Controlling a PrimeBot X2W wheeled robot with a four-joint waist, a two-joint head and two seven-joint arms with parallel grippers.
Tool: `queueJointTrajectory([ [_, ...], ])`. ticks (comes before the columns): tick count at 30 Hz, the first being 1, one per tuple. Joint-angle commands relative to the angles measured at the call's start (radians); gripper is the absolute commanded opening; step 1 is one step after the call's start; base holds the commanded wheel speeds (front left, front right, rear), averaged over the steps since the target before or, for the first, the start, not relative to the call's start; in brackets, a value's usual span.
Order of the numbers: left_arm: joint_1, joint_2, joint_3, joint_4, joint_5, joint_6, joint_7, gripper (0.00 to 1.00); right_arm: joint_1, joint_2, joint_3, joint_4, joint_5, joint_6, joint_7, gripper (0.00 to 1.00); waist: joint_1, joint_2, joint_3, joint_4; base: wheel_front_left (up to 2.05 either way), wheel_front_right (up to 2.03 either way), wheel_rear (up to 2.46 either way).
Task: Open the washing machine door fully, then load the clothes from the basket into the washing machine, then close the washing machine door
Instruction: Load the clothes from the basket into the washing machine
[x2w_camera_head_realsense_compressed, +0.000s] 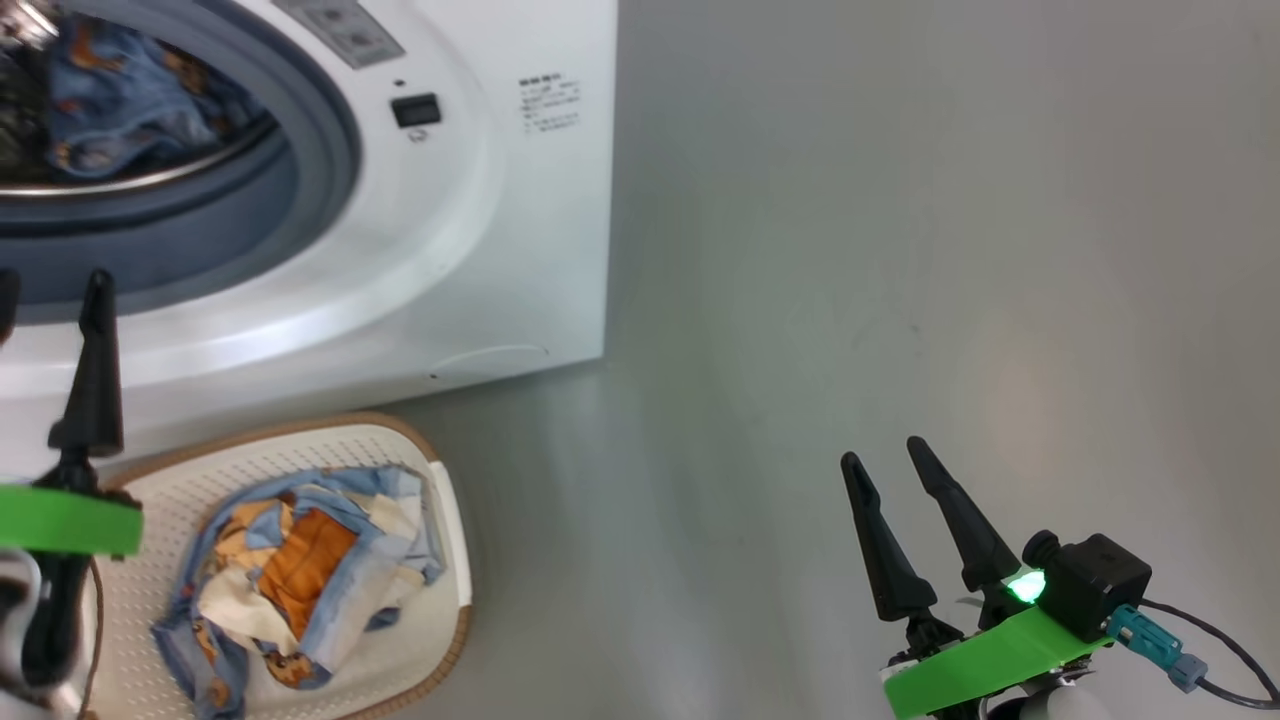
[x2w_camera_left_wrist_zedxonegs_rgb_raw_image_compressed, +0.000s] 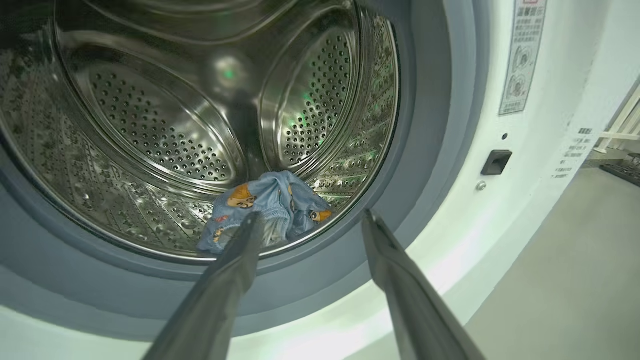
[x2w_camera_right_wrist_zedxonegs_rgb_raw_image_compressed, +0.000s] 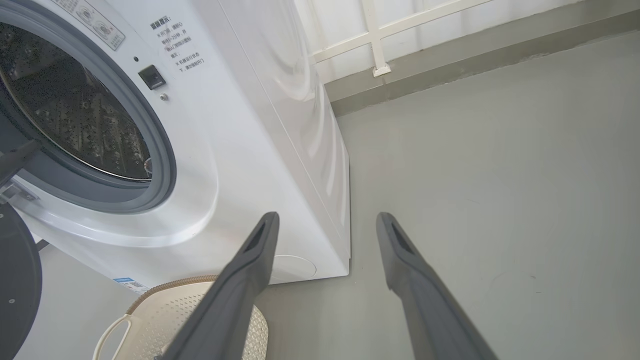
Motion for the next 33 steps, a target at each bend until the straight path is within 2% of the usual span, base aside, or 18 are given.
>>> queueJointTrajectory([
  [1, 0.022, 0.025, 0.065, -0.041, 0.027, 0.005, -0.004, 1.0, 0.012, -0.003, 0.019, -0.013, -0.008, 0.003, -0.005, 1.0, 0.0, 0.0, -0.045, 0.028, 0.0, 0.0, 0.0],
  [14, 0.255, -0.121, 0.211, -0.18, 0.176, 0.005, -0.004, 1.0, 0.043, -0.003, 0.003, 0.054, -0.026, 0.003, -0.005, 1.0, 0.0, 0.0, -0.18, 0.082, 0.0, 0.0, 0.0],
  [19, 0.334, -0.149, 0.235, -0.202, 0.215, 0.005, -0.004, 1.0, 0.06, -0.003, -0.001, 0.068, -0.038, 0.003, -0.005, 1.0, 0.0, 0.0, -0.219, 0.102, 0.0, 0.0, 0.0],
  [29, 0.49, -0.244, 0.327, -0.239, 0.301, 0.005, -0.004, 1.0, 0.083, -0.003, -0.002, 0.094, -0.043, 0.003, -0.005, 1.0, 0.0, 0.0, -0.295, 0.099, 0.0, 0.0, 0.0],
  [33, 0.559, -0.298, 0.368, -0.256, 0.332, 0.005, -0.004, 1.0, 0.093, -0.003, -0.005, 0.102, -0.047, 0.003, -0.005, 1.0, 0.0, 0.0, -0.323, 0.098, 0.0, 0.0, 0.0],
])
